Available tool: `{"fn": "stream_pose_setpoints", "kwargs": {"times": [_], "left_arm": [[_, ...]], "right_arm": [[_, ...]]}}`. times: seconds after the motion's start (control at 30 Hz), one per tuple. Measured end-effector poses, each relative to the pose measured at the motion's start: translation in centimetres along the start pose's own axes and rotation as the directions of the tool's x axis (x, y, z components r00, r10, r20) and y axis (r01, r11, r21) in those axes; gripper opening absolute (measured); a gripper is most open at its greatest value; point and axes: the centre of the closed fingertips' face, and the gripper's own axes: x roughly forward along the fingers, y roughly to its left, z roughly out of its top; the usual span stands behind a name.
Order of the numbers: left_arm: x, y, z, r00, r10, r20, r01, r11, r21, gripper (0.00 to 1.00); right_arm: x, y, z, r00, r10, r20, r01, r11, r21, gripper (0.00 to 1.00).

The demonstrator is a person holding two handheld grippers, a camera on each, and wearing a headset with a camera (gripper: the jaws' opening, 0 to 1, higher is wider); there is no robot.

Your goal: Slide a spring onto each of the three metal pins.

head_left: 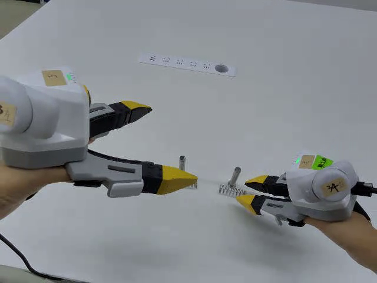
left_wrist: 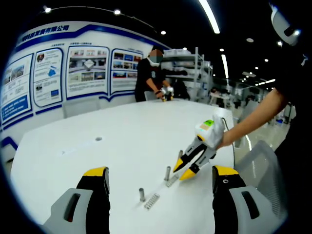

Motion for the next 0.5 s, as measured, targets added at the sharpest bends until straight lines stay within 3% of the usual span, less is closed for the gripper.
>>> {"fn": "stream_pose_setpoints", "kwargs": {"times": [0.37, 0.5], "left_arm": [[-0.52, 0.50, -0.41, 0.9998, 0.014, -0.011, -0.014, 1.000, -0.004, 0.88], [-0.60, 0.57, -0.43, 0.9998, 0.016, -0.010, -0.016, 1.000, -0.006, 0.88]], "right_arm": [[1.05, -0.58, -0.96, 0.9991, -0.019, -0.039, 0.019, 1.000, 0.016, 0.20], [1.07, -0.38, -1.13, 0.9992, -0.002, -0.041, 0.004, 0.999, 0.032, 0.18]]}}
